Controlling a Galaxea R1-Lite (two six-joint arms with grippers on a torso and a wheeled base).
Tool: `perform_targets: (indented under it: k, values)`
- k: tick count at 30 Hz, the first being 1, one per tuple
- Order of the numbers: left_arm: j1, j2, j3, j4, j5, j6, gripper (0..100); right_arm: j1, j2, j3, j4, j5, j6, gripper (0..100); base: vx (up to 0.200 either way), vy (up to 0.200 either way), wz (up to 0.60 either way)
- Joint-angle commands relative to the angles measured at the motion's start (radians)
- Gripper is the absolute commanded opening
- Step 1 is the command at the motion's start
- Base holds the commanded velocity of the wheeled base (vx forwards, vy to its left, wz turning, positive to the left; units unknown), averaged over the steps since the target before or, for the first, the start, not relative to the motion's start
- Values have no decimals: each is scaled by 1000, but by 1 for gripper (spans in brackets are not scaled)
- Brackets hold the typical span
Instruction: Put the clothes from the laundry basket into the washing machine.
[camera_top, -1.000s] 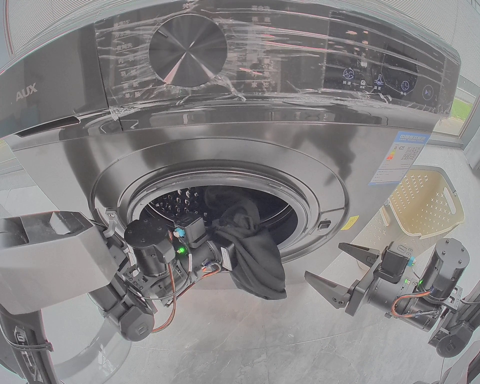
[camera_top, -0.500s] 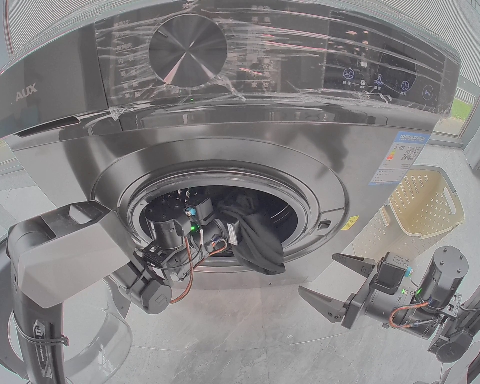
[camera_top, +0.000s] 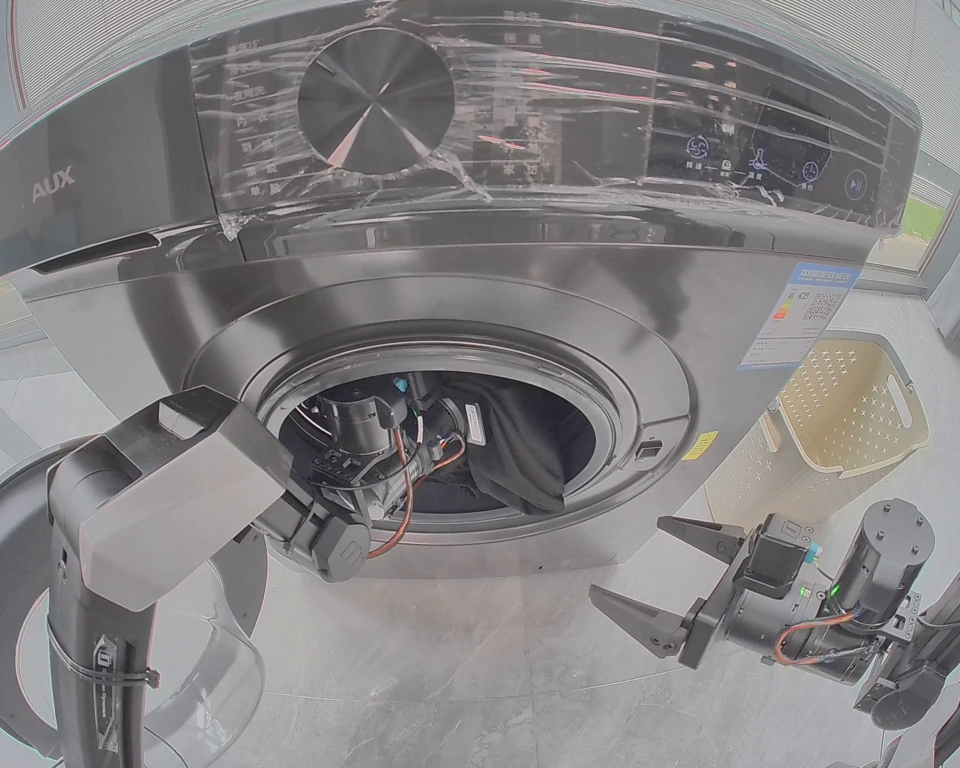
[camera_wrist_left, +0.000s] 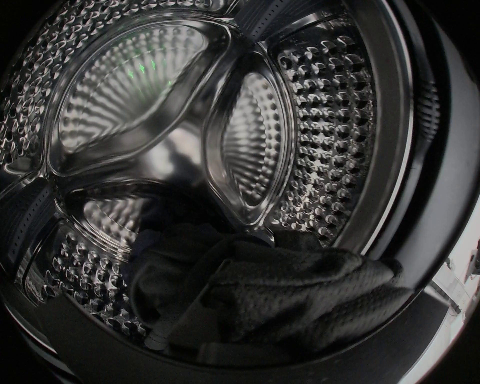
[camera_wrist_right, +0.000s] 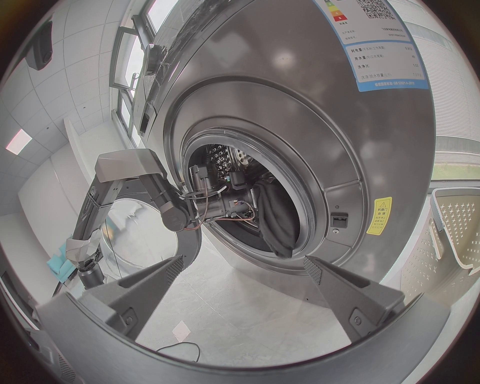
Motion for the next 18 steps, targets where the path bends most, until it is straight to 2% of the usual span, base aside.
perform_targets:
  k: [1, 7, 18]
  values:
    - [9, 57, -82, 21, 39, 1, 0, 2, 6, 0, -1, 0, 0, 100, 0, 0, 0]
    - [23, 132, -208, 54, 95, 1, 0, 2, 12, 5, -1, 1, 0, 100, 0, 0, 0]
    - [56, 201, -430, 213, 143, 1, 0, 1, 26, 6, -5, 1, 2, 100, 0, 0, 0]
